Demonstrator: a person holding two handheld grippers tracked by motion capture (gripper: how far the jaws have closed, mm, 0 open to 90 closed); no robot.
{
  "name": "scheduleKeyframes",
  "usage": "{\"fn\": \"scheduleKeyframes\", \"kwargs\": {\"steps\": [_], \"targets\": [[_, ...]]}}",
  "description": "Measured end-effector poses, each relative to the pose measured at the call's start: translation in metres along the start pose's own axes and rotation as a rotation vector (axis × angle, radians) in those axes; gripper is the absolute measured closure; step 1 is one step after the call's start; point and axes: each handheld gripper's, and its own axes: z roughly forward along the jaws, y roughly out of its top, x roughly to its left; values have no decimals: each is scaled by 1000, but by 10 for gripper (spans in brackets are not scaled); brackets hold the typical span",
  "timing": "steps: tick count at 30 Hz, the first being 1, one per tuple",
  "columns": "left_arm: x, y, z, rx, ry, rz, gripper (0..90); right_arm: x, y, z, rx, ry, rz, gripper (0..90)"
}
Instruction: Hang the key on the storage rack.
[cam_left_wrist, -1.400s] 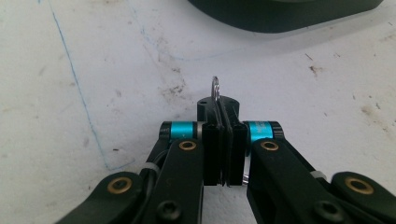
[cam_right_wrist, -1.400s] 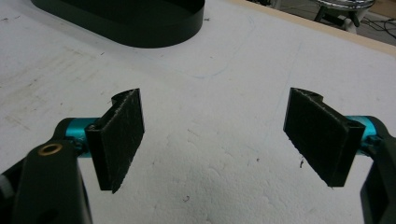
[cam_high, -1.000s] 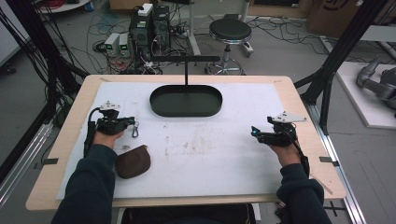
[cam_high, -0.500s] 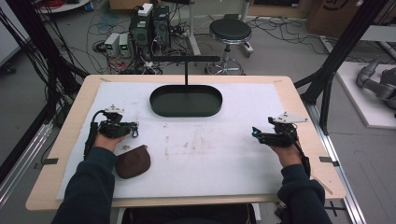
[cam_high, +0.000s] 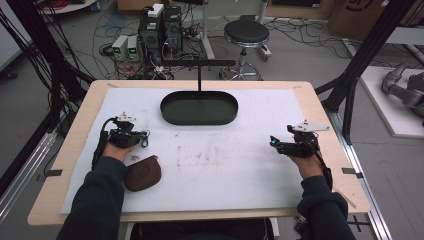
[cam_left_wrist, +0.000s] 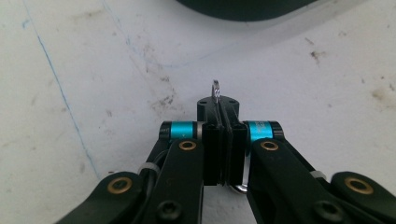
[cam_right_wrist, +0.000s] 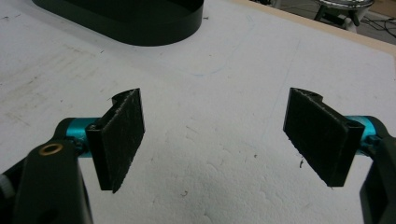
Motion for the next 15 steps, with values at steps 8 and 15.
{"fn": "scheduleKeyframes", "kwargs": {"steps": [8, 15], "targets": [[0, 21, -21, -185, -61, -7, 882, 0, 0, 0, -4, 1, 2, 208], [1, 66, -28, -309, -120, 59, 881, 0, 1, 1, -7, 5, 2, 208]]}}
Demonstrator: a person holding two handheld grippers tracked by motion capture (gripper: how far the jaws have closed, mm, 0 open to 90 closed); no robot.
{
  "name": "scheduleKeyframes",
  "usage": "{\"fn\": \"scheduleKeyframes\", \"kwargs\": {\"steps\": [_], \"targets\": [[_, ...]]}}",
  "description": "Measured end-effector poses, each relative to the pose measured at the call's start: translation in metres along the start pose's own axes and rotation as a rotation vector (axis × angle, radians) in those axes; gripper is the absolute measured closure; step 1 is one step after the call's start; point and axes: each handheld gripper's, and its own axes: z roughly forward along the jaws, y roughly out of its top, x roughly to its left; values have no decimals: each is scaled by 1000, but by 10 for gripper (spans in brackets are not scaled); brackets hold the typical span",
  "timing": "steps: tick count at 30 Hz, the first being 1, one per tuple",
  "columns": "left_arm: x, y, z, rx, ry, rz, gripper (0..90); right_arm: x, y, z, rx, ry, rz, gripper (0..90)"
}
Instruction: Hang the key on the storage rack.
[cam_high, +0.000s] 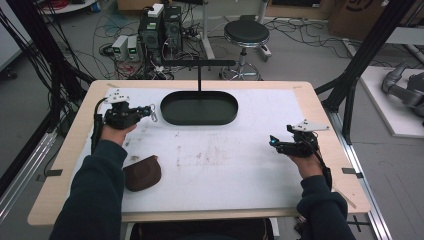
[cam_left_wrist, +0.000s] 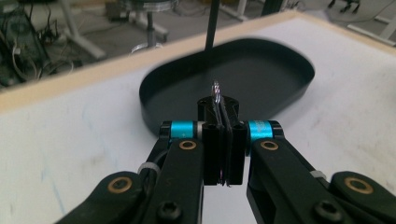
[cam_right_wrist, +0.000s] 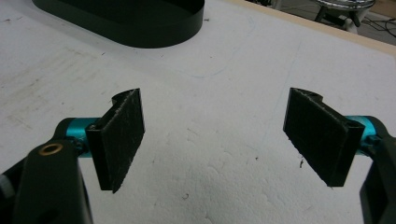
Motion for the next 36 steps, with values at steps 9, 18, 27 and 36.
{"fn": "scheduleKeyframes", "kwargs": {"steps": [9, 18, 27, 36], "targets": [[5, 55, 31, -35, -24, 92, 880, -2, 0, 1, -4, 3, 13, 208], [12, 87, 61, -49, -30, 134, 880, -6, -2, -3, -11, 6, 28, 208], [18, 96, 73, -36, -10, 133, 880, -9, -5, -4, -11, 6, 39, 208], [25, 94, 76, -38, 18, 110, 879, -9, -6, -4, -7, 8, 34, 208]]}}
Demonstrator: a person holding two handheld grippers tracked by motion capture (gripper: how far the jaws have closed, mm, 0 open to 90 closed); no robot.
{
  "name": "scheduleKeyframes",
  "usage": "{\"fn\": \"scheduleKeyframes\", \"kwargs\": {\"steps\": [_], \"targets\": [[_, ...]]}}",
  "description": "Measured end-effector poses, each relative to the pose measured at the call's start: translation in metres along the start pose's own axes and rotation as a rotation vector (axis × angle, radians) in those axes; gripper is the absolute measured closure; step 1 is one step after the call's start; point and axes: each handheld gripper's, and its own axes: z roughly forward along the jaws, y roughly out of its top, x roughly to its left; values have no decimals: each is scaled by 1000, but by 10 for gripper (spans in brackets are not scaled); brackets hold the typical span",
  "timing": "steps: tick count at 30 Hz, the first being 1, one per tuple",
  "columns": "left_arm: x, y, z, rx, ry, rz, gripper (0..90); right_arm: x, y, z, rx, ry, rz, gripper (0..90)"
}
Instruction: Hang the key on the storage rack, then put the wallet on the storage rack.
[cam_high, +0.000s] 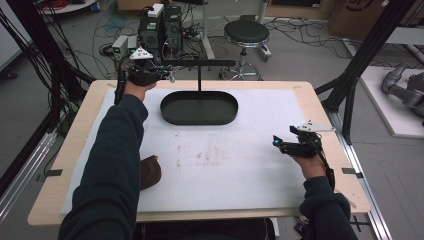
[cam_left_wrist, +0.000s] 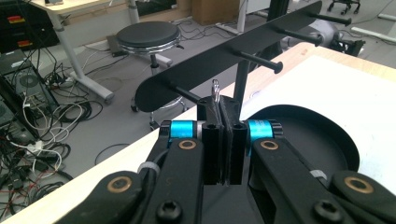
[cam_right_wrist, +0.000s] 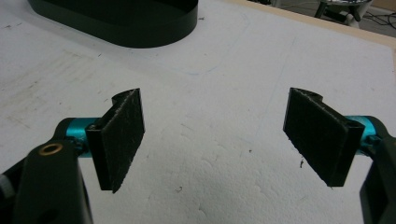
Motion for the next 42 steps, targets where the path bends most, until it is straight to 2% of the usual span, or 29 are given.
{"fn": "scheduleKeyframes", "kwargs": {"steps": [1, 4, 10, 13, 14, 15, 16, 17, 19, 24, 25, 26, 27, 28, 29, 30, 32, 34, 35, 37, 42], "targets": [[2, -1, 2, 9, 21, -12, 879, 0, 0, 0, 2, 1, 3, 208], [3, -2, 5, 10, 31, -17, 879, 0, 0, 1, 4, 1, 1, 208], [2, -5, 14, 1, 66, -59, 877, 0, -1, 1, 6, 1, 5, 208], [1, -5, 15, 27, 94, -58, 860, 0, -1, 1, 6, 2, 4, 208], [0, -5, 15, 46, 114, -69, 716, 1, -1, 1, 7, 4, 4, 208], [0, -6, 14, 53, 133, -84, 716, 1, -1, 1, 7, 4, 4, 208], [1, -8, 11, 52, 151, -104, 658, 1, -1, 2, 3, 6, 0, 208], [1, -12, 6, 38, 165, -134, 594, 2, -1, 1, 2, 10, 3, 208], [0, -18, -3, 17, 173, -154, 567, 2, -1, 1, 1, 10, 2, 208], [-4, -36, -37, -42, 155, -198, 486, 2, -1, 2, 0, 16, 1, 208], [-5, -40, -44, -50, 150, -205, 421, 2, 1, 2, -3, 20, 5, 208], [-8, -48, -59, -75, 145, -222, 374, 3, 1, 3, -4, 23, 5, 207], [-8, -48, -59, -75, 145, -222, 327, 3, 1, 3, -4, 23, 5, 207], [-9, -51, -66, -82, 138, -227, 327, 3, 2, 3, -8, 24, 4, 207], [-11, -56, -74, -84, 131, -236, 220, 5, 4, 5, -10, 28, 0, 207], [-12, -58, -78, -77, 124, -236, 185, 6, 4, 5, -7, 30, -7, 207], [-14, -67, -90, -83, 88, -239, 171, 7, 4, 5, -1, 30, -12, 208], [-18, -79, -107, -96, 77, -237, 171, 8, 4, 5, 0, 28, -15, 207], [-18, -79, -107, -96, 77, -237, 171, 9, 4, 5, -3, 28, -16, 207], [-23, -88, -119, -107, 64, -240, 171, 10, 5, 5, -6, 27, -17, 207], [-30, -99, -130, -96, 55, -228, 171, 13, 6, 2, -12, 31, -17, 207]]}}
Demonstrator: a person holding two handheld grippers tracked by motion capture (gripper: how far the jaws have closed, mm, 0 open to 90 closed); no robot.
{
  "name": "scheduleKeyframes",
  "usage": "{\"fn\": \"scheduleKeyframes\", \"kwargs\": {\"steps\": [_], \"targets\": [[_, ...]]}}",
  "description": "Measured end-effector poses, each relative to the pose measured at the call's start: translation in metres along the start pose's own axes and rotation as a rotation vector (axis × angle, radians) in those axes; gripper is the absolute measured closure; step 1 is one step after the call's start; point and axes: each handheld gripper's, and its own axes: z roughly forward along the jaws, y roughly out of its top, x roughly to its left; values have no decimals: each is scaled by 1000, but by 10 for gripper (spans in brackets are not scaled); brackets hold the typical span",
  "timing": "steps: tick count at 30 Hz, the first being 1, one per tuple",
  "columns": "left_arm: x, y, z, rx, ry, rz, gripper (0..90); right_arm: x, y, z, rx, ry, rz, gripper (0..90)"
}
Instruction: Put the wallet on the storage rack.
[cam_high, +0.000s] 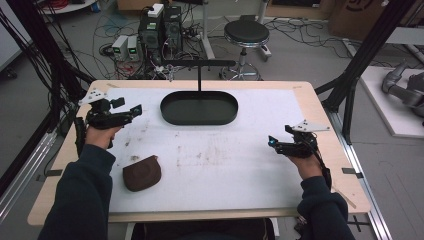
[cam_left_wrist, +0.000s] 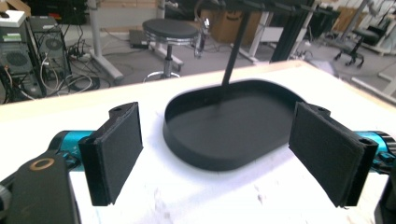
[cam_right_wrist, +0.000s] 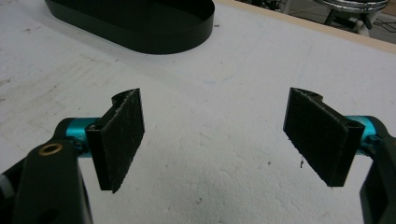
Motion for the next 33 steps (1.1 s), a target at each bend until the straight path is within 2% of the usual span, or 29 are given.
{"fn": "scheduleKeyframes", "kwargs": {"steps": [9, 13, 16, 21, 25, 26, 30, 33], "targets": [[-9, -32, -21, 29, -25, 3, 173, -1, -1, -1, 3, -5, -1, 207], [-17, -51, -32, 69, -52, 24, 173, 1, -1, 1, 13, -1, -9, 207], [-22, -59, -36, 89, -66, 23, 173, 4, -1, 0, 13, 2, -20, 207], [-39, -81, -54, 132, -89, 67, 173, 9, 0, -1, 9, 10, -33, 208], [-45, -89, -60, 152, -108, 85, 173, 10, 0, 0, 13, 8, -41, 208], [-47, -95, -63, 173, -118, 93, 173, 11, 0, 1, 16, 14, -38, 208], [-50, -101, -65, 210, -136, 74, 173, 11, 1, 2, 17, 15, -43, 208], [-53, -104, -65, 230, -136, 82, 173, 11, 1, 2, 18, 14, -41, 208]]}}
